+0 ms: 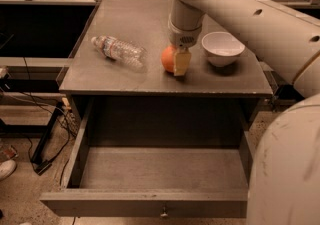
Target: Pick orange from top drawer and place on counter
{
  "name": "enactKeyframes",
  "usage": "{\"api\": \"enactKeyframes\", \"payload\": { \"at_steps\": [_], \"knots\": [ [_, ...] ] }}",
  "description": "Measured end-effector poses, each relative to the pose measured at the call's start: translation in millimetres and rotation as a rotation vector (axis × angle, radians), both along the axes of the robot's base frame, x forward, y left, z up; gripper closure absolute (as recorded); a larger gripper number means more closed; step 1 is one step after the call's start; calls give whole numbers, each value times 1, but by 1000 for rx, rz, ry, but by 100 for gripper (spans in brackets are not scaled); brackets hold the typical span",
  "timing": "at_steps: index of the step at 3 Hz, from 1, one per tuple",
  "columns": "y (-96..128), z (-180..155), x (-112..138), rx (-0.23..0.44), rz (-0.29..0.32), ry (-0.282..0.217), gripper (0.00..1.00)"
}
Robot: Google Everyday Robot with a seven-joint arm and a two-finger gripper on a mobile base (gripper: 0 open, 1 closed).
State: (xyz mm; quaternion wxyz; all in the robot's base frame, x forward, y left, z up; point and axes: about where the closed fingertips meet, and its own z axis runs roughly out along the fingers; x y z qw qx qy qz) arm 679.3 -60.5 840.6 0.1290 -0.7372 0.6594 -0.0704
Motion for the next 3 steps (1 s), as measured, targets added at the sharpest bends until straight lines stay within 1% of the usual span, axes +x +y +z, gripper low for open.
{"api": "enactKeyframes", "payload": {
  "at_steps": [1, 2, 3],
  "knots": [
    [0, 0, 0, 0, 0, 0, 11],
    [0, 0, 0, 0, 0, 0, 0],
    [0, 0, 0, 0, 0, 0, 0]
  ]
}}
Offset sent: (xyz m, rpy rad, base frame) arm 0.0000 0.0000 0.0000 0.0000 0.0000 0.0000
